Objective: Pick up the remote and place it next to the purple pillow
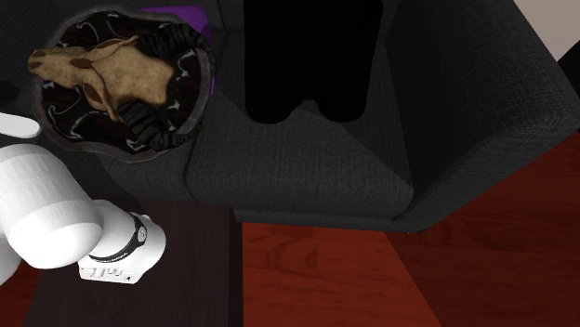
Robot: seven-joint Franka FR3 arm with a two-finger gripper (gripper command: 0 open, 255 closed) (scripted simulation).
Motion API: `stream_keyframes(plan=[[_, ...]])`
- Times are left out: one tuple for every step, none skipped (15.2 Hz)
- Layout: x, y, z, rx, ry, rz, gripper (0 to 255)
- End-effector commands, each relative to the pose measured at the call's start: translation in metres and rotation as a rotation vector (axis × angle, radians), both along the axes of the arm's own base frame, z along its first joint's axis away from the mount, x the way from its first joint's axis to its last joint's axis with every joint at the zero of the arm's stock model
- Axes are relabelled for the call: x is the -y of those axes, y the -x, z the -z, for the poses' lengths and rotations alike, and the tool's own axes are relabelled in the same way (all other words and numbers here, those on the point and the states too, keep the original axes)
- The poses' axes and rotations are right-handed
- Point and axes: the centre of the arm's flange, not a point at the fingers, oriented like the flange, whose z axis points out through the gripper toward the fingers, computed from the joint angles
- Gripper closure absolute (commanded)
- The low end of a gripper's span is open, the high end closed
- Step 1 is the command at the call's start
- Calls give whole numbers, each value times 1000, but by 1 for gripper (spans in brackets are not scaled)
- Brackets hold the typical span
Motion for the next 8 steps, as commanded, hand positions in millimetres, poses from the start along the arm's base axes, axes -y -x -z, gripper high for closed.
stream_keyframes(plan=[[-1, 0, 4, 4, 4, 0, 255], [-1, 0, 4, 4, 4, 0, 255], [-1, 0, 4, 4, 4, 0, 255], [-1, 0, 4, 4, 4, 0, 255], [-1, 0, 4, 4, 4, 0, 255], [-1, 0, 4, 3, 4, 0, 0], [-1, 0, 4, 3, 4, 0, 0], [-1, 0, 4, 3, 4, 0, 0]])
